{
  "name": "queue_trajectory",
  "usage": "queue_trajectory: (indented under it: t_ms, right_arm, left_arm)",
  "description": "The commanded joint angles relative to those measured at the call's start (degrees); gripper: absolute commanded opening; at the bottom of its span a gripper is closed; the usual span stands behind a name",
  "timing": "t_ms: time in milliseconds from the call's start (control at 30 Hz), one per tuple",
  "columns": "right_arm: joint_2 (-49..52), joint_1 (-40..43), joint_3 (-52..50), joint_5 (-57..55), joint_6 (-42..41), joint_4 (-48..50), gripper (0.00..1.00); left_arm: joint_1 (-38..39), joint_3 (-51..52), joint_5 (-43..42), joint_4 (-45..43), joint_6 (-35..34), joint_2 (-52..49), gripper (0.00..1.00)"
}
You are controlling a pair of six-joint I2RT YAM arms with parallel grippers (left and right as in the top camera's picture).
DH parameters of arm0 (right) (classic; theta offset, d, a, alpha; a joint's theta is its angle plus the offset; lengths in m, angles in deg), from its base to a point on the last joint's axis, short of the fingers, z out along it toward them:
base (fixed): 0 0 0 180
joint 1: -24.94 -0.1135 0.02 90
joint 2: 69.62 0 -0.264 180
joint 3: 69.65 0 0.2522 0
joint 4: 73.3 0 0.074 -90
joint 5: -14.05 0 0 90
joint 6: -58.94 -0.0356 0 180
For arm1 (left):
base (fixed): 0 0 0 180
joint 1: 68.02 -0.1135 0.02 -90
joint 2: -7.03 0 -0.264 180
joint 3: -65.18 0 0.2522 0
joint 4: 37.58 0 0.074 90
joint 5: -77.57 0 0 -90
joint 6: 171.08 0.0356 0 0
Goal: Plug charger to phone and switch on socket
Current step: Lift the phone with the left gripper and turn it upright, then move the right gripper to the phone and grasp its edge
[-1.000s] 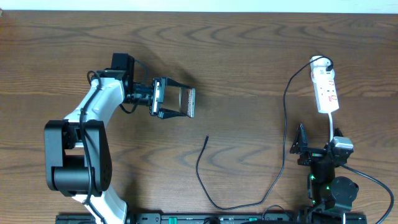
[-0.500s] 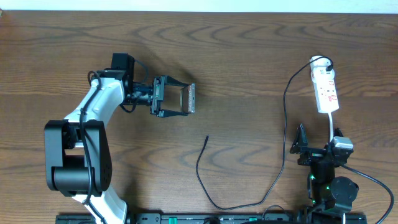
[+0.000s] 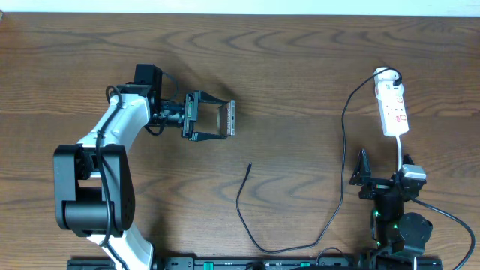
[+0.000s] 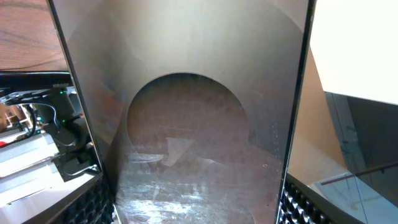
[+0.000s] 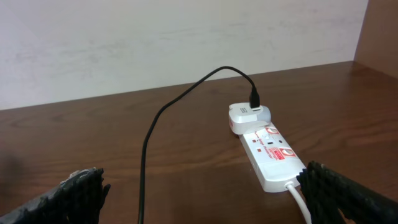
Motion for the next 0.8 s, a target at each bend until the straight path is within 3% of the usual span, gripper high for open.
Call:
queue_trajectory:
  t_ms: [0,467,733,767]
  right_arm:
    - [-0.37,-0.48,-0.09,-0.17,0.76,-0.15,0.99]
    - [-0.37,-0.48,-0.09,-0.22,0.74,-0.15,0.99]
    - [-0.37,-0.48,-0.09,1.88,-0.83,1.20,0.99]
    - [-0.37,-0.48,-0.09,6.67,-2.34,4.46,0.99]
  left_arm:
    - [-0.04,-1.99,-3.74,0.26,-0.70,1.81,0.07]
    - [-0.04,-1.99,-3.26,0.09,-0.46,1.81,0.07]
    - [-0.02,-1.99,2.80,-0.22,1.55,1.81,0.07]
    - [-0.02,-1.99,4.22,-1.92,2.67,1.81,0.07]
